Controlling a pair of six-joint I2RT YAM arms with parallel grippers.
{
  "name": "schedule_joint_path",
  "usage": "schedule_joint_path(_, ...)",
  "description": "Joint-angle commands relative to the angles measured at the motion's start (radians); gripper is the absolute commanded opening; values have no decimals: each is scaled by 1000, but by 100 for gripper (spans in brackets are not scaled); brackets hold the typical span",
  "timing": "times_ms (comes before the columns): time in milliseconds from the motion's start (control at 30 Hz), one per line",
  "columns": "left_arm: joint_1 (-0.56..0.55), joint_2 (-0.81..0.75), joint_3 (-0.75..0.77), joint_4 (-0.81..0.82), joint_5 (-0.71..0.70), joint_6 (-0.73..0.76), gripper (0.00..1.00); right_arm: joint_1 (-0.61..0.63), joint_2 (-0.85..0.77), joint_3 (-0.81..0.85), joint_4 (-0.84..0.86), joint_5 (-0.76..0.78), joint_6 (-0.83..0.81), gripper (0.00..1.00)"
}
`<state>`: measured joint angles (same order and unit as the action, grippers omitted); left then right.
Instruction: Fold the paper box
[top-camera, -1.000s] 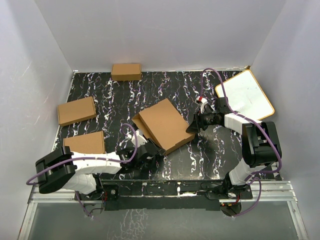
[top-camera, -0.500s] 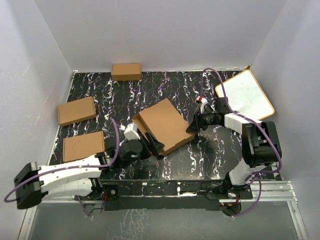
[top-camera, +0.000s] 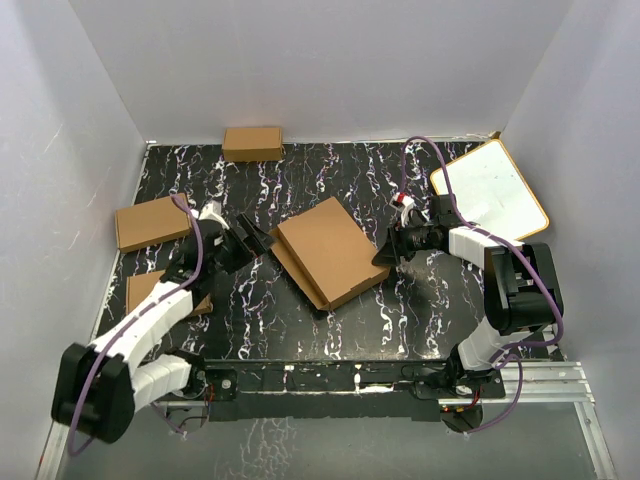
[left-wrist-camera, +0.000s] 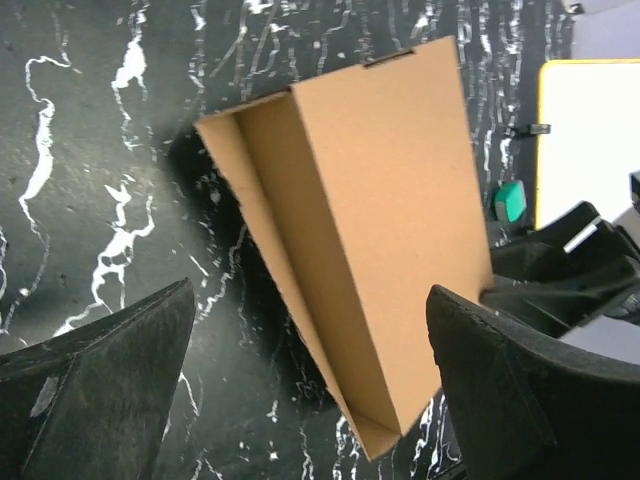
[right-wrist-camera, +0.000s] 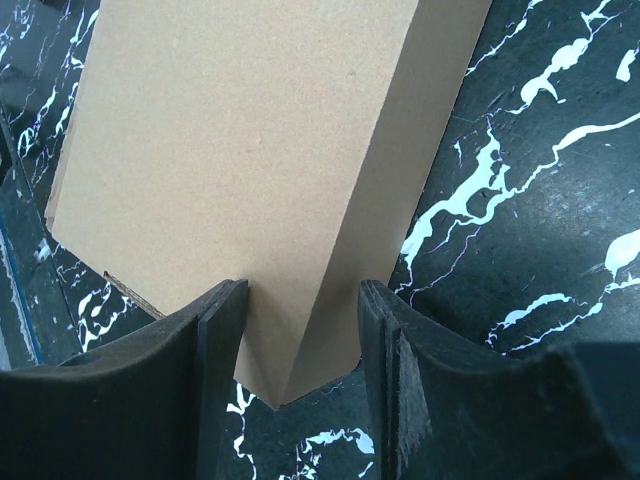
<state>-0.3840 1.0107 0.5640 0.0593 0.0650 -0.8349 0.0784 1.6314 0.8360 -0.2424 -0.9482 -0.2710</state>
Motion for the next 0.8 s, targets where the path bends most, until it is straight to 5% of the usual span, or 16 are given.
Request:
schedule_joint_path(0, 98, 126, 38, 92, 190, 35, 97, 20, 13, -12, -13, 25, -38, 52)
schedule_joint_path(367, 161, 417, 64, 403, 294, 27, 97, 23, 17, -12, -13, 28, -39, 52)
schedule_joint_path(767, 179, 589, 136, 397, 290, 79, 97, 24, 22, -12, -14, 32, -39, 52)
